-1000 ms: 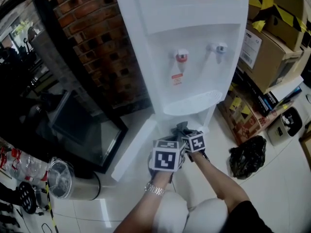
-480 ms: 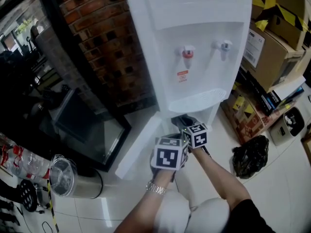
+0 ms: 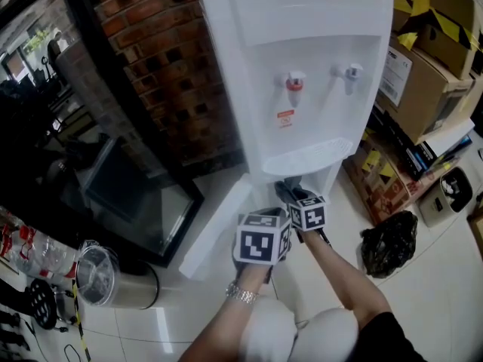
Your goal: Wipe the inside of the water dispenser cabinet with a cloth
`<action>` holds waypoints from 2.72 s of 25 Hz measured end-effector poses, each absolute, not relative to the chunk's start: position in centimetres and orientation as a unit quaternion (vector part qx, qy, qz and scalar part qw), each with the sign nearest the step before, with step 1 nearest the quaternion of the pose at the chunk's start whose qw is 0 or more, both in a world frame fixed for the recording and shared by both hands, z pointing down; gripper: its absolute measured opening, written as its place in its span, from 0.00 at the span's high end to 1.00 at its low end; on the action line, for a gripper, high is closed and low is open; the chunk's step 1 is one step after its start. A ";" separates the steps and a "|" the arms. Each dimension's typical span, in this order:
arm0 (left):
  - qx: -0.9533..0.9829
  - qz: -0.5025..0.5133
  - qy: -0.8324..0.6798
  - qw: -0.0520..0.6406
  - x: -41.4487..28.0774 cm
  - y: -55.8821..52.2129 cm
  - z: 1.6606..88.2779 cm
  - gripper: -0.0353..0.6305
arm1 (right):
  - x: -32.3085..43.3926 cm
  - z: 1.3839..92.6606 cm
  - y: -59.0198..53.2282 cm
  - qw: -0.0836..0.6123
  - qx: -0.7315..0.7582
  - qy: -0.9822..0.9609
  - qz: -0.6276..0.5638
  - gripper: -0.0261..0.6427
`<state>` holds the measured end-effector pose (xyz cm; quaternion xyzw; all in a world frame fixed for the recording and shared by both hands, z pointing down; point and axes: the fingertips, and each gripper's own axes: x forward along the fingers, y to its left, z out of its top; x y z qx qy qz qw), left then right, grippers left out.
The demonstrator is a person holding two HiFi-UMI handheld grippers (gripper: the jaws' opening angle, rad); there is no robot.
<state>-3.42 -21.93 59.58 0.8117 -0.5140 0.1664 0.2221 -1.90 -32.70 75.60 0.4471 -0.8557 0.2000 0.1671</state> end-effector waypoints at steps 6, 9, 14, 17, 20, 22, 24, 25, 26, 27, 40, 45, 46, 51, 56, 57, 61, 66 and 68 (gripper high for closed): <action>0.816 0.171 -0.508 0.219 -2.9 -22.0 59.6 0.94 | -3.3 69.8 -33.6 0.076 0.431 -0.886 0.154 0.93; 0.816 0.172 -0.507 0.218 -2.9 -21.9 59.7 0.94 | -4.6 74.8 -32.8 0.144 0.415 -0.883 0.164 0.93; 0.817 0.168 -0.506 0.218 -3.0 -21.7 59.5 0.94 | -4.4 80.2 -30.9 0.226 0.400 -0.866 0.195 0.93; 0.819 0.169 -0.503 0.218 -2.8 -21.7 59.6 0.94 | -3.0 80.0 -31.0 0.235 0.413 -0.858 0.197 0.93; 0.819 0.169 -0.501 0.223 -2.5 -21.8 60.0 0.94 | -0.6 78.8 -32.0 0.221 0.439 -0.847 0.202 0.93; 0.818 0.169 -0.500 0.227 -2.4 -21.8 60.4 0.94 | 1.6 77.0 -32.9 0.200 0.464 -0.840 0.198 0.93; 0.818 0.167 -0.499 0.230 -2.3 -21.9 60.5 0.94 | 3.7 73.6 -33.9 0.171 0.497 -0.834 0.168 0.93; 0.819 0.165 -0.498 0.231 -2.2 -21.9 60.4 0.94 | 4.4 71.8 -34.3 0.159 0.510 -0.833 0.143 0.93; 0.820 0.164 -0.497 0.231 -2.0 -21.8 60.3 0.94 | 5.1 70.0 -34.7 0.150 0.520 -0.833 0.116 0.93; 0.822 0.162 -0.495 0.230 -1.9 -21.8 60.1 0.94 | 5.5 68.6 -35.0 0.142 0.529 -0.832 0.089 0.93; 0.823 0.160 -0.496 0.226 -2.7 -21.3 59.5 0.94 | 9.9 76.2 -36.3 0.216 0.564 -0.780 0.166 0.93; 0.824 0.165 -0.493 0.225 -2.3 -21.3 59.8 0.94 | 9.0 81.4 -34.0 0.267 0.524 -0.777 0.225 0.93; 0.824 0.166 -0.493 0.225 -2.4 -21.3 59.8 0.94 | 8.8 81.7 -33.8 0.269 0.519 -0.778 0.231 0.93; 0.823 0.168 -0.494 0.225 -2.5 -21.5 59.9 0.94 | 7.6 77.6 -34.7 0.233 0.521 -0.798 0.196 0.93; 0.825 0.170 -0.491 0.224 -2.3 -21.3 59.9 0.94 | 6.4 70.3 -36.0 0.177 0.539 -0.821 0.067 0.93; 0.825 0.170 -0.490 0.224 -2.3 -21.3 60.0 0.94 | 6.4 69.4 -36.3 0.169 0.543 -0.821 0.052 0.93; 0.823 0.174 -0.492 0.225 -2.4 -21.3 60.2 0.94 | 7.8 69.8 -36.8 0.167 0.557 -0.810 0.071 0.93; 0.821 0.183 -0.489 0.231 -2.3 -21.4 61.1 0.94 | 9.5 76.3 -36.0 0.220 0.556 -0.785 0.162 0.93; 0.820 0.187 -0.490 0.230 -2.3 -21.4 61.3 0.94 | 9.4 79.1 -35.1 0.243 0.541 -0.780 0.200 0.93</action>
